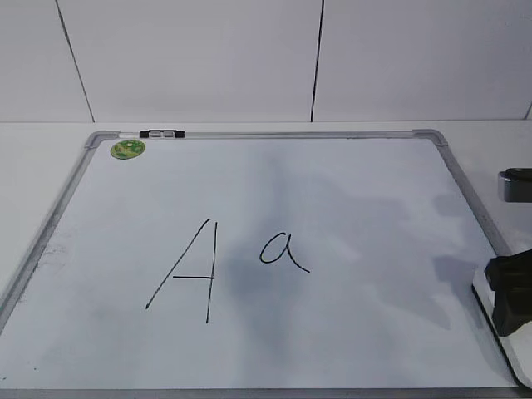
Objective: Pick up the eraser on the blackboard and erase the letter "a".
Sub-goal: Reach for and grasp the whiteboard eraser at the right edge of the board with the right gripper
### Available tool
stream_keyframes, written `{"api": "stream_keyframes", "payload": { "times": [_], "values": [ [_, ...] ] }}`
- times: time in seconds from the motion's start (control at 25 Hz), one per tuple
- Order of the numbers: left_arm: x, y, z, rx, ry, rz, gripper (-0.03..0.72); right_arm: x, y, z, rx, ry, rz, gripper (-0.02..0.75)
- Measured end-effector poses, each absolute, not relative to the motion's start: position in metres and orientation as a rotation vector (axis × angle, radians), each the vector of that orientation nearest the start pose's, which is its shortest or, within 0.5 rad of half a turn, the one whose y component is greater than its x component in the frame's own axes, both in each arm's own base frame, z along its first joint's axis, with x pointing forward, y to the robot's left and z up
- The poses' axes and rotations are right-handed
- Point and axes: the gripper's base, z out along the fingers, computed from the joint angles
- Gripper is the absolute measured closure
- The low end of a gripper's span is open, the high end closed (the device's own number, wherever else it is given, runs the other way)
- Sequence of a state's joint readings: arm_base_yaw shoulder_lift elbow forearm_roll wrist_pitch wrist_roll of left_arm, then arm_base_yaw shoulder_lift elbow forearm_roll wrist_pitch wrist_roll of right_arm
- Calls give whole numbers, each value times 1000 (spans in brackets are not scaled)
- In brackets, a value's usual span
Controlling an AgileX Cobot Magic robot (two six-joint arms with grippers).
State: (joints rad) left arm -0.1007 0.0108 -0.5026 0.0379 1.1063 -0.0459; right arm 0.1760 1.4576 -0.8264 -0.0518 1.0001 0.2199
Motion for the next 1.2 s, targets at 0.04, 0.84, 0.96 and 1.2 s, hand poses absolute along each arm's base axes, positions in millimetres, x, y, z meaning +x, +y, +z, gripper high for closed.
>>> {"api": "stream_keyframes", "payload": {
  "times": [0.04,0.84,0.96,1.2],
  "values": [
    [-5,4,274,55,2097,-43,443,233,37,204,32,3108,-59,59],
    [-5,4,274,55,2097,-43,443,243,36,189,64,3117,-122,60],
    [-5,4,274,55,2097,-43,443,244,36,186,63,3117,-121,60],
    [-5,4,274,55,2097,-43,443,246,36,183,58,3121,-126,60]
  ]
}}
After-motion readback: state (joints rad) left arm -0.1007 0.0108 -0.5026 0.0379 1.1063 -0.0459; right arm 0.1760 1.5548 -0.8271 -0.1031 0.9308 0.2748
